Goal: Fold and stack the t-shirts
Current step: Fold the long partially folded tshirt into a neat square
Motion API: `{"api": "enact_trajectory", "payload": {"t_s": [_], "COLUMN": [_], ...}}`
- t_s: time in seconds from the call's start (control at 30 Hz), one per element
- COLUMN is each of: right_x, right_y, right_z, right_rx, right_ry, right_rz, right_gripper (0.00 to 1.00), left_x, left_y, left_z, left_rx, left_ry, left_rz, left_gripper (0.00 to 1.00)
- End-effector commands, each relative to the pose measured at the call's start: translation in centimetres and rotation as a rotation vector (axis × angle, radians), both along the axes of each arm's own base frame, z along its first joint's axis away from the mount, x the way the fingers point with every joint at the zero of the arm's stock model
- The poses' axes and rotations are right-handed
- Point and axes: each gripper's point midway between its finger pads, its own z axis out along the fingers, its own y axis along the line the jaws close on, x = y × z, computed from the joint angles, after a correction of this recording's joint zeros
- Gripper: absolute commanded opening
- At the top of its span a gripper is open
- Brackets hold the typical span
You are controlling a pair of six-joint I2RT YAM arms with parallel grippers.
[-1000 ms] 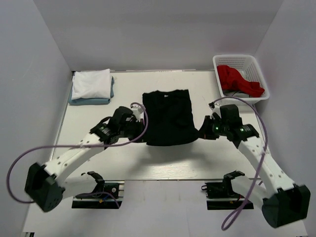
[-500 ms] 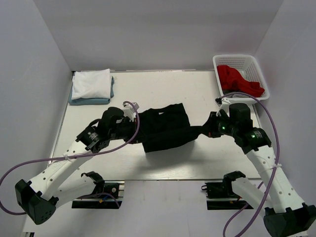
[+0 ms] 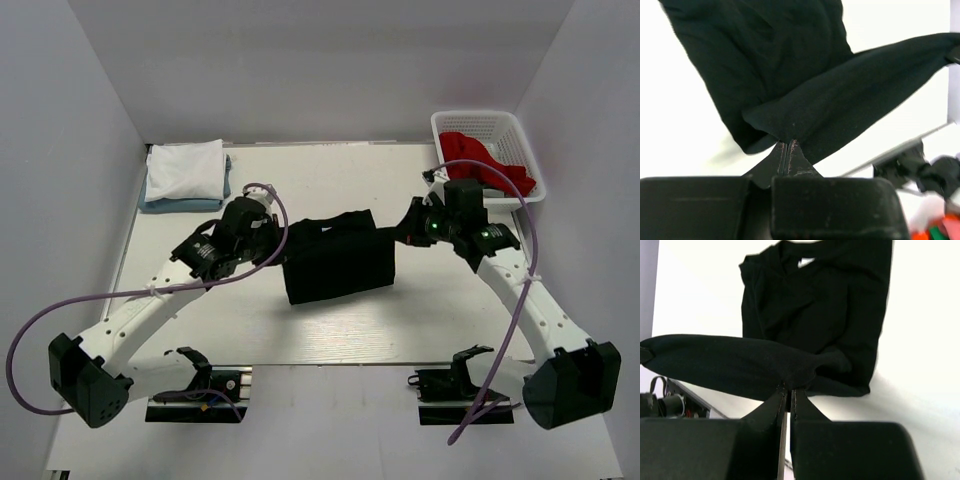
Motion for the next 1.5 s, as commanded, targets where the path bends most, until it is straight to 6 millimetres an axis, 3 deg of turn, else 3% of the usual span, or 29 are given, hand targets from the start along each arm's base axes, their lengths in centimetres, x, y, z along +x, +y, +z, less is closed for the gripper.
{"api": "enact_trajectory", "payload": {"t_s": [0.0, 0.17, 0.2, 0.3, 0.4, 0.43, 0.47, 0.5, 0.57, 0.6, 0.63, 0.67, 0.7, 0.73, 0.77, 0.8, 0.83, 0.87, 0.93, 0.97, 1.0, 1.03, 1.1, 1.13, 1.17, 1.33, 1.37, 1.4, 1.47], "right_x": [4.0, 7.1, 7.9, 9.8, 11.8, 12.2, 12.7, 13.4, 14.7, 15.4, 16.4, 16.6, 17.2, 18.2, 18.7, 18.9, 20.2, 20.3, 21.1, 21.7, 22.0, 22.2, 22.9, 23.1, 23.8, 21.8, 21.4, 19.9, 18.9], "right_y": [0.3, 1.0, 1.2, 1.8, 2.6, 2.8, 3.0, 3.3, 3.9, 4.2, 4.5, 4.7, 4.8, 5.1, 5.2, 5.4, 5.5, 5.5, 5.7, 6.0, 5.9, 5.8, 5.9, 6.0, 6.2, 6.3, 6.3, 6.3, 6.9], "right_z": [3.7, 4.1, 4.3, 3.4, 0.9, 0.5, 1.1, -1.3, -0.4, -2.7, -1.6, -1.9, -3.9, -4.0, -5.3, -5.8, -4.7, -7.0, -6.9, -7.5, -7.6, -7.8, -7.5, -7.2, -5.9, -4.0, -2.9, -4.9, -2.8], "right_rx": [0.023, 0.02, 0.022, 0.01, 0.005, 0.006, 0.02, 0.005, 0.028, 0.017, 0.026, 0.031, 0.022, 0.02, 0.013, 0.01, 0.014, -0.008, -0.008, -0.008, -0.006, -0.008, -0.011, -0.013, -0.011, 0.013, 0.029, 0.026, 0.082], "right_ry": [-0.149, -0.156, -0.151, -0.118, -0.045, -0.033, -0.038, 0.02, 0.009, 0.061, 0.035, 0.045, 0.086, 0.074, 0.099, 0.111, 0.08, 0.137, 0.132, 0.136, 0.138, 0.139, 0.137, 0.129, 0.088, 0.061, 0.034, 0.087, 0.045], "right_rz": [-0.045, -0.056, -0.058, -0.055, -0.036, -0.033, -0.023, -0.021, -0.004, -0.002, 0.001, 0.011, 0.009, 0.017, 0.02, 0.022, 0.015, 0.018, 0.01, 0.013, 0.004, 0.0, -0.001, 0.006, 0.015, 0.044, 0.051, 0.063, 0.099], "right_gripper": [0.0, 0.0, 0.0, 0.0, 0.0, 0.0, 0.0, 0.0, 0.0, 0.0, 0.0, 0.0, 0.0, 0.0, 0.0, 0.0, 0.0, 0.0, 0.0, 0.09, 0.21, 0.27, 0.62, 0.77, 0.9, 0.9, 0.9, 0.9, 0.9], "left_x": [2.7, 6.6, 7.4, 9.0, 10.8, 11.3, 11.8, 12.2, 13.4, 13.7, 14.1, 14.7, 15.4, 15.8, 16.3, 16.9, 17.0, 17.7, 17.9, 18.5, 18.7, 18.8, 19.5, 19.8, 19.8, 19.5, 19.4, 19.0, 18.8], "left_y": [1.5, 2.7, 2.5, 2.7, 3.5, 3.7, 4.1, 3.5, 4.1, 3.9, 4.3, 4.6, 5.0, 4.5, 5.0, 5.1, 4.6, 5.0, 5.1, 5.4, 5.8, 5.8, 6.2, 6.0, 6.0, 4.6, 4.3, 3.1, 1.7], "left_z": [1.2, 2.2, 1.2, 0.9, -0.5, -0.6, -2.0, -2.1, -2.8, -3.9, -4.7, -4.7, -4.8, -5.6, -5.9, -6.2, -7.4, -7.6, -8.6, -9.2, -9.5, -9.6, -8.8, -8.3, -8.3, -7.2, -6.4, -6.1, -5.1], "left_rx": [0.053, 0.134, 0.165, 0.214, 0.276, 0.28, 0.306, 0.295, 0.308, 0.33, 0.344, 0.352, 0.345, 0.348, 0.353, 0.341, 0.345, 0.352, 0.363, 0.373, 0.386, 0.393, 0.406, 0.398, 0.398, 0.298, 0.277, 0.248, 0.207], "left_ry": [-0.074, -0.123, -0.104, -0.095, -0.058, -0.053, -0.025, -0.022, -0.004, 0.019, 0.036, 0.034, 0.039, 0.052, 0.06, 0.068, 0.097, 0.099, 0.141, 0.156, 0.175, 0.183, 0.178, 0.167, 0.167, 0.14, 0.123, 0.12, 0.091], "left_rz": [0.127, 0.281, 0.288, 0.327, 0.394, 0.405, 0.414, 0.404, 0.429, 0.425, 0.436, 0.452, 0.474, 0.466, 0.48, 0.485, 0.467, 0.473, 0.467, 0.477, 0.483, 0.482, 0.491, 0.493, 0.493, 0.449, 0.427, 0.377, 0.331], "left_gripper": [0.0, 0.0, 0.0, 0.0, 0.0, 0.0, 0.0, 0.0, 0.0, 0.0, 0.0, 0.0, 0.0, 0.0, 0.0, 0.0, 0.0, 0.0, 0.0, 0.0, 0.04, 0.42, 0.87, 1.0, 1.0, 1.0, 1.0, 1.0, 1.0]}}
